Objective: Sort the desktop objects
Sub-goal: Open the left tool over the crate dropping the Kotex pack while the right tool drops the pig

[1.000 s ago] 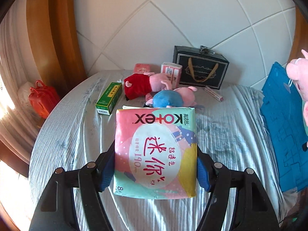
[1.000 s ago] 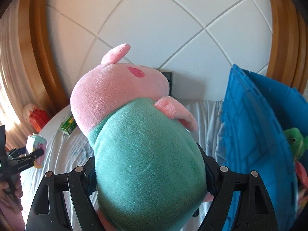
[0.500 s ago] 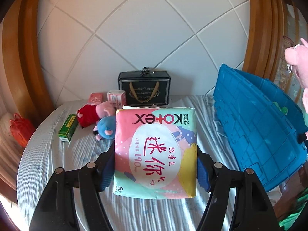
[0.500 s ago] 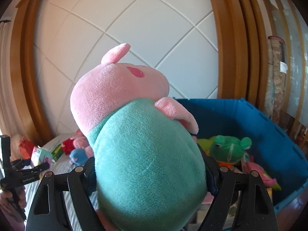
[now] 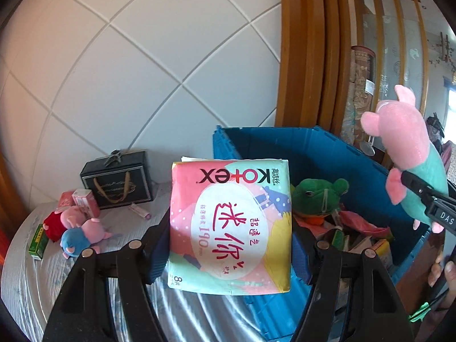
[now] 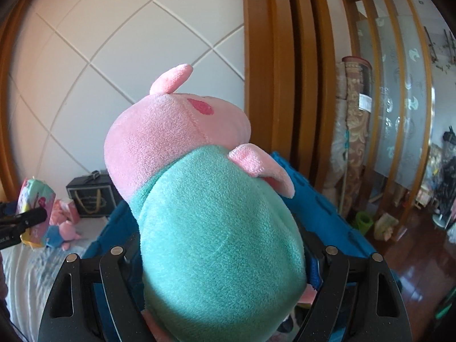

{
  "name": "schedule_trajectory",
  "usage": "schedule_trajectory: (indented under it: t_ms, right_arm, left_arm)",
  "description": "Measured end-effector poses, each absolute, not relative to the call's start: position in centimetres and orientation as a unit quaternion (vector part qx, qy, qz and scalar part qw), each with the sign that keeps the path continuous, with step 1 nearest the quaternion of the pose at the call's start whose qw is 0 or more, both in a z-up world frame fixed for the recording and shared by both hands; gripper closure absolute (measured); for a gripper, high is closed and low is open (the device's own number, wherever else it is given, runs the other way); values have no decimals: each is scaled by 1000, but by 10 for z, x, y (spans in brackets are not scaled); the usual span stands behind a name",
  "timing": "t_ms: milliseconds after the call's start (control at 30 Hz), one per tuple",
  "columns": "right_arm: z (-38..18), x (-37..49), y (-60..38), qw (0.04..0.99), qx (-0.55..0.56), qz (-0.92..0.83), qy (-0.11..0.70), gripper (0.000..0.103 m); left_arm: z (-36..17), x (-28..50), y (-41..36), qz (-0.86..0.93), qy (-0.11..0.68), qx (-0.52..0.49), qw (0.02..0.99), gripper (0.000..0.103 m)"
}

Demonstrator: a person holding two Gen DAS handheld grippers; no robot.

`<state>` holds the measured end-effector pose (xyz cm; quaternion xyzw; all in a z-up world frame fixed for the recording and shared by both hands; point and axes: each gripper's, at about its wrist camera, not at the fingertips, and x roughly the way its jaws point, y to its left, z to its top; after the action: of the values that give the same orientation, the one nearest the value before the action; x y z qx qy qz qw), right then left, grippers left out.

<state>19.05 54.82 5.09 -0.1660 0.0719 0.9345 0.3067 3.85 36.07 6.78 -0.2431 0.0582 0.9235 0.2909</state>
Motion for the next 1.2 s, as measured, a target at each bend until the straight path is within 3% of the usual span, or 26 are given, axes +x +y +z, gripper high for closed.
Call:
schedule_trajectory:
  t_ms: [433,1000,1200]
  right_arm:
    - [14,213,628,347,-190,915,83,20]
    - [5,208,645,354,-203,907,102,19]
    - [3,198,647,356,-231,900,102,11]
  left_arm:
    - [53,62,484,885,130,-285,343,34]
    - [33,57,504,891,145,-292,316,32]
    - [32,59,505,889,155,-289,318,32]
